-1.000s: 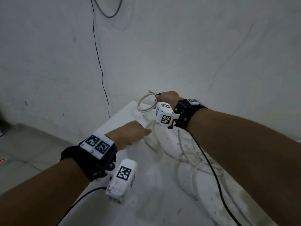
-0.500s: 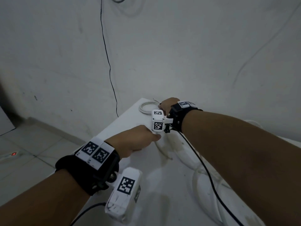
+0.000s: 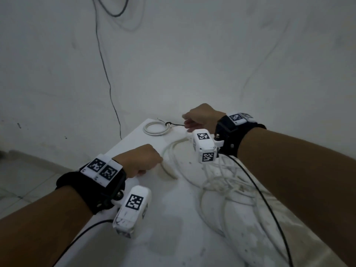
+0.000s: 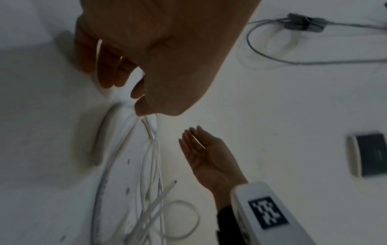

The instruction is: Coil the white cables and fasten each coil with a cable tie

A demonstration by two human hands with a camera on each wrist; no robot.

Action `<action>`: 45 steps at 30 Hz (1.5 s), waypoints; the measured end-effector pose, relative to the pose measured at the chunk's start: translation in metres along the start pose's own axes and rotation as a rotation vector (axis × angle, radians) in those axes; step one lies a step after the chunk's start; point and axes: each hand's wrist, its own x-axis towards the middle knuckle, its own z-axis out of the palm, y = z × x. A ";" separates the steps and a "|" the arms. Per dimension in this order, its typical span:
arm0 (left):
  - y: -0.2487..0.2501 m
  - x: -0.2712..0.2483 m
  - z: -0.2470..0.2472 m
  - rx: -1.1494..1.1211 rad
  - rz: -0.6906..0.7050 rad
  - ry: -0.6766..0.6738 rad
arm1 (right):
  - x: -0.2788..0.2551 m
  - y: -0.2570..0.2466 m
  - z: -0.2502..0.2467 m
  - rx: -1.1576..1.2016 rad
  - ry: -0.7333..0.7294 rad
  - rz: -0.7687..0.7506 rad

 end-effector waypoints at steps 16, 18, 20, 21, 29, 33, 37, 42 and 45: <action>0.114 -0.117 0.151 0.573 0.676 -0.381 | -0.244 0.156 -0.201 -0.187 0.018 0.167; 0.123 -0.128 0.173 0.669 0.722 -0.415 | -0.259 0.168 -0.205 -0.226 0.009 0.177; 0.129 -0.134 0.193 0.752 0.736 -0.400 | -0.269 0.180 -0.206 -0.303 0.014 0.192; 0.130 -0.136 0.202 0.798 0.733 -0.385 | -0.274 0.185 -0.204 -0.350 0.002 0.193; 0.135 -0.151 0.225 1.033 0.704 -0.310 | -0.294 0.204 -0.195 -0.729 0.171 -0.008; 0.146 -0.165 0.201 1.023 0.741 -0.118 | -0.292 0.218 -0.207 -0.657 0.392 0.103; 0.160 -0.189 0.176 0.900 0.730 0.038 | -0.310 0.222 -0.221 -0.406 0.457 0.238; 0.182 -0.220 0.164 0.837 0.819 0.230 | -0.335 0.215 -0.229 -0.301 0.500 0.317; 0.192 -0.232 0.161 0.835 0.829 0.282 | -0.344 0.210 -0.235 -0.297 0.539 0.294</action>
